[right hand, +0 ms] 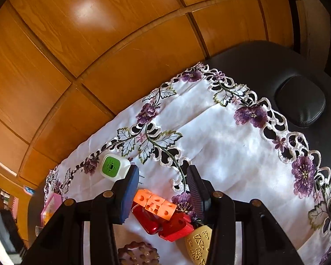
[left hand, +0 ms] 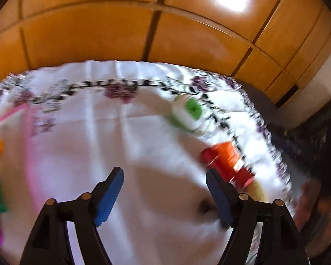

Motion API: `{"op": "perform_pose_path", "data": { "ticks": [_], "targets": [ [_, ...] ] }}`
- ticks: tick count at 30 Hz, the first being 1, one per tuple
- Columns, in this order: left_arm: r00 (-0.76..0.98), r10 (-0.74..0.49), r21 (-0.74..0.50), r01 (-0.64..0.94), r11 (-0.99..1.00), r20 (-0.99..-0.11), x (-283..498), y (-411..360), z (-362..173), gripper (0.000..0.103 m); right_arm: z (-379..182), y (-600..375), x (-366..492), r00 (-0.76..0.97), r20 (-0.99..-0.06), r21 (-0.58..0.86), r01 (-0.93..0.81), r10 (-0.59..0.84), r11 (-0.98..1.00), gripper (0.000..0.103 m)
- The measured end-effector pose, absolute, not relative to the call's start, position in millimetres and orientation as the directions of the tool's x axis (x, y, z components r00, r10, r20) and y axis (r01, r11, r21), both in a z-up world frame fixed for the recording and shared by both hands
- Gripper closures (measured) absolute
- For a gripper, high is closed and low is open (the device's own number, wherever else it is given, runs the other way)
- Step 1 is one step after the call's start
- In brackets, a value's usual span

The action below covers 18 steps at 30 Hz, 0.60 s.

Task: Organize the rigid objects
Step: 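Move the left tool to the green-white plug device on the cloth, then close the left tool on the green-white plug device and lift it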

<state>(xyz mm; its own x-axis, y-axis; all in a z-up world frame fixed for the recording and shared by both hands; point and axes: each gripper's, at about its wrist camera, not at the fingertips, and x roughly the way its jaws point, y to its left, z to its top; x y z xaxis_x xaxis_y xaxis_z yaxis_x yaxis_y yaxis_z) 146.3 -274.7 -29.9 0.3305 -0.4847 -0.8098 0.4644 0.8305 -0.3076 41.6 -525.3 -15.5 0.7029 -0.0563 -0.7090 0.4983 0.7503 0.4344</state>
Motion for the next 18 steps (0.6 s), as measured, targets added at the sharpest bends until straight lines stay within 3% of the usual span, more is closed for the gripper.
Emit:
{"op": "perform_pose_path", "data": {
  "ticks": [9, 18],
  "targets": [
    [0.218, -0.524, -0.450, 0.313, 0.836, -0.823, 209.7, -342.4, -47.7, 0.019, -17.0, -527.7, 41.1, 0.714, -0.700, 0.472, 0.489, -0.026, 0.734, 0.058],
    [0.168, -0.485, -0.463, 0.155, 0.873, -0.858, 246.8, -371.0, -71.6, 0.019, -19.1, -532.7, 38.5, 0.733, -0.680, 0.534, 0.479, 0.018, 0.696, 0.058]
  ]
}}
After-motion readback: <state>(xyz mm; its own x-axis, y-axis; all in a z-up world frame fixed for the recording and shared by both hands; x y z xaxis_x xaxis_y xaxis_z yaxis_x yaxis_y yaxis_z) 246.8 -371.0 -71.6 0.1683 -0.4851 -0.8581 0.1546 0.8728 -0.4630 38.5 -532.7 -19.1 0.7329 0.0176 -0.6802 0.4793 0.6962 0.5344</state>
